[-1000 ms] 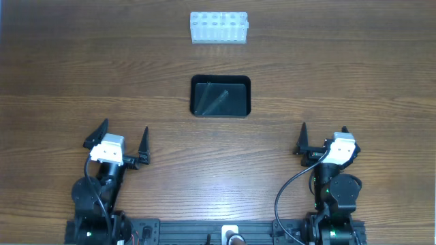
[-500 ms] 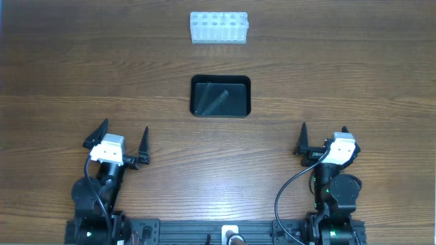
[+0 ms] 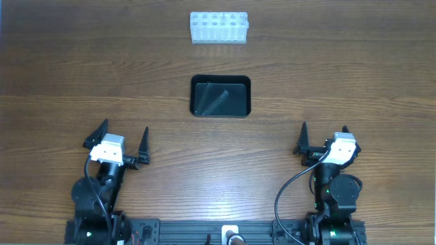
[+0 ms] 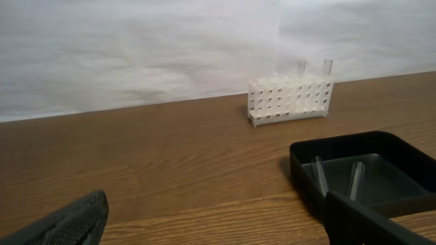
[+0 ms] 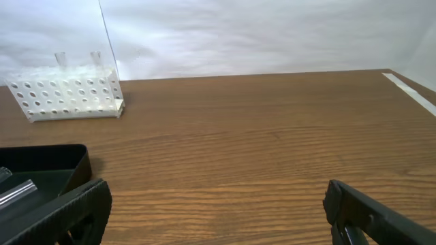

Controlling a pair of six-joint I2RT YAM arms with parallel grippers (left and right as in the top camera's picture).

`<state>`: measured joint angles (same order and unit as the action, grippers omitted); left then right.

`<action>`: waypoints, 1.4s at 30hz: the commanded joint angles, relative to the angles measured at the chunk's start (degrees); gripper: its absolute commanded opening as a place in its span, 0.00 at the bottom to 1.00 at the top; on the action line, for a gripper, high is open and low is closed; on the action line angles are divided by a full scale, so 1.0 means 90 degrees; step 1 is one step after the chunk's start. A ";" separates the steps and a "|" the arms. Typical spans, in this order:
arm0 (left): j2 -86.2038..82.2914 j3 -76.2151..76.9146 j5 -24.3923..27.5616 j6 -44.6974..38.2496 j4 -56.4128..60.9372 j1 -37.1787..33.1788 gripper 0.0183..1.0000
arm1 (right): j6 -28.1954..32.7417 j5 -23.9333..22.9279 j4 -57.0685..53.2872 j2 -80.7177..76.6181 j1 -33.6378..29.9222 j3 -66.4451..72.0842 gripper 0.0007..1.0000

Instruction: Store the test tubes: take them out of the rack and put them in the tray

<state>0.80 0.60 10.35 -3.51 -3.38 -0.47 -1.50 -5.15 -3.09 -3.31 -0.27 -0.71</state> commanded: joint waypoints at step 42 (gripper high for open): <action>-0.0051 -0.0029 0.0129 -0.0063 -0.0002 -0.0049 1.00 | -0.0527 0.0658 -0.0019 -1.0955 0.2283 -0.8502 0.98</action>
<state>0.80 0.60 10.57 -3.51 -3.36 -0.47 -4.60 4.16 -1.39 -98.48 17.54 -71.11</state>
